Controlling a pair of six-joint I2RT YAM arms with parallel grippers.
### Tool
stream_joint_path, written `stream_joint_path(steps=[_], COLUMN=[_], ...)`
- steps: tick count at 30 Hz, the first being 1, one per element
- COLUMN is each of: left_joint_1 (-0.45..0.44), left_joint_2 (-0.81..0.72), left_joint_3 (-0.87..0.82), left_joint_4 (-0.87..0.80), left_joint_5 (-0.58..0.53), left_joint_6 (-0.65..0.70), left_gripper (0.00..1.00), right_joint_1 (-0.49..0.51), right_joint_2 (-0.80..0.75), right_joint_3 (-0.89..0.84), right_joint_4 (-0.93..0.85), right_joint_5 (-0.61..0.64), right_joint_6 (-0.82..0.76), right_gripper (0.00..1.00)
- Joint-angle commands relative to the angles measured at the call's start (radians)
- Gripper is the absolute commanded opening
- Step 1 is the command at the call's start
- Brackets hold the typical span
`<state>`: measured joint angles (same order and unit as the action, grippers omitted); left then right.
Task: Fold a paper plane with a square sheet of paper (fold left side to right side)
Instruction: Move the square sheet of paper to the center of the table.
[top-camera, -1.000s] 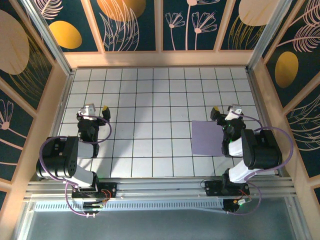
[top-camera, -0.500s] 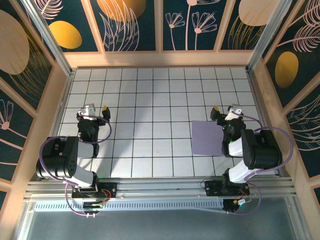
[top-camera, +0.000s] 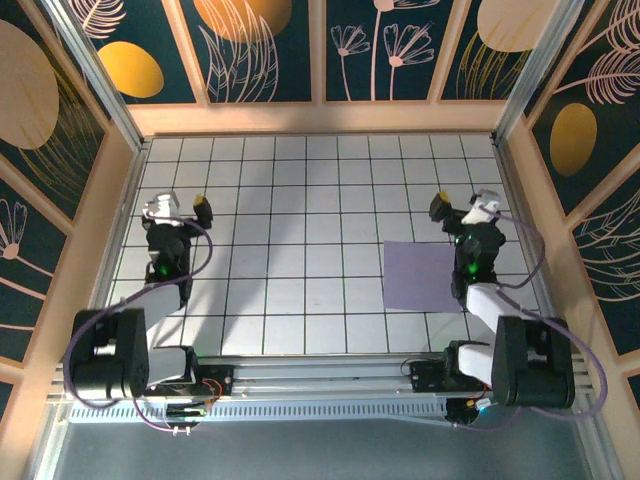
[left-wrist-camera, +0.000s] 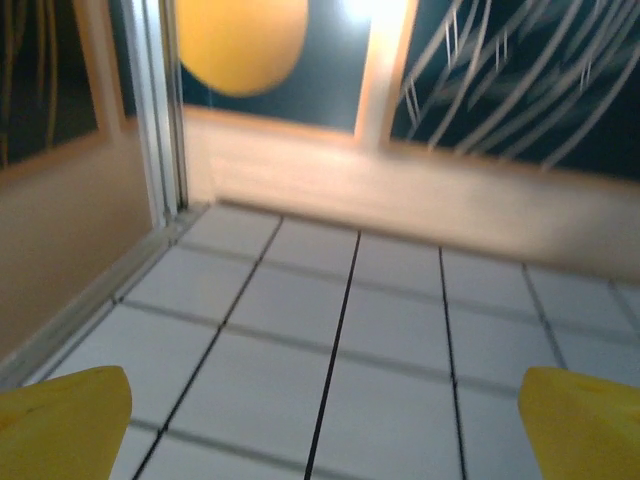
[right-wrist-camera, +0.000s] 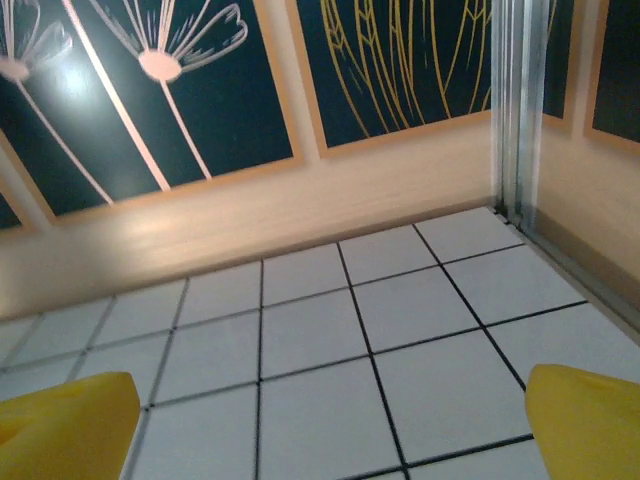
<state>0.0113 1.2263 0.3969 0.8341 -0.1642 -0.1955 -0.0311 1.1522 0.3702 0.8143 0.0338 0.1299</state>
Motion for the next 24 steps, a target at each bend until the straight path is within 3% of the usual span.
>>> stream_joint_path(steps=[1, 5, 9, 13, 16, 24], left_joint_1=[0.006, 0.006, -0.037, -0.193, -0.253, -0.286], left_joint_2=[-0.083, -0.048, 0.04, 0.1, 0.122, 0.151], left_joint_3=[0.131, 0.225, 0.206, 0.251, 0.273, 0.303], left_joint_4=[-0.376, -0.611, -0.583, -0.652, -0.648, -0.673], left_joint_5=[-0.054, 0.182, 0.455, 0.478, 0.511, 0.545], left_joint_6=[-0.263, -0.52, -0.685, -0.688, -0.709, -0.679], left_gripper=[0.99, 0.99, 0.99, 0.99, 0.99, 0.99], right_joint_1=[-0.003, -0.002, 0.022, 0.055, 0.095, 0.204], right_joint_2=[-0.047, -0.055, -0.065, -0.066, -0.043, 0.075], right_joint_3=[0.108, 0.217, 0.264, 0.205, 0.145, 0.106], right_joint_4=[-0.413, -0.746, -0.991, -1.087, -1.06, -0.983], right_joint_5=[-0.013, -0.215, -0.401, -0.521, -0.539, -0.472], right_joint_6=[0.14, 0.221, 0.251, 0.258, 0.279, 0.321], right_gripper=[0.98, 0.95, 0.93, 0.93, 0.92, 0.91])
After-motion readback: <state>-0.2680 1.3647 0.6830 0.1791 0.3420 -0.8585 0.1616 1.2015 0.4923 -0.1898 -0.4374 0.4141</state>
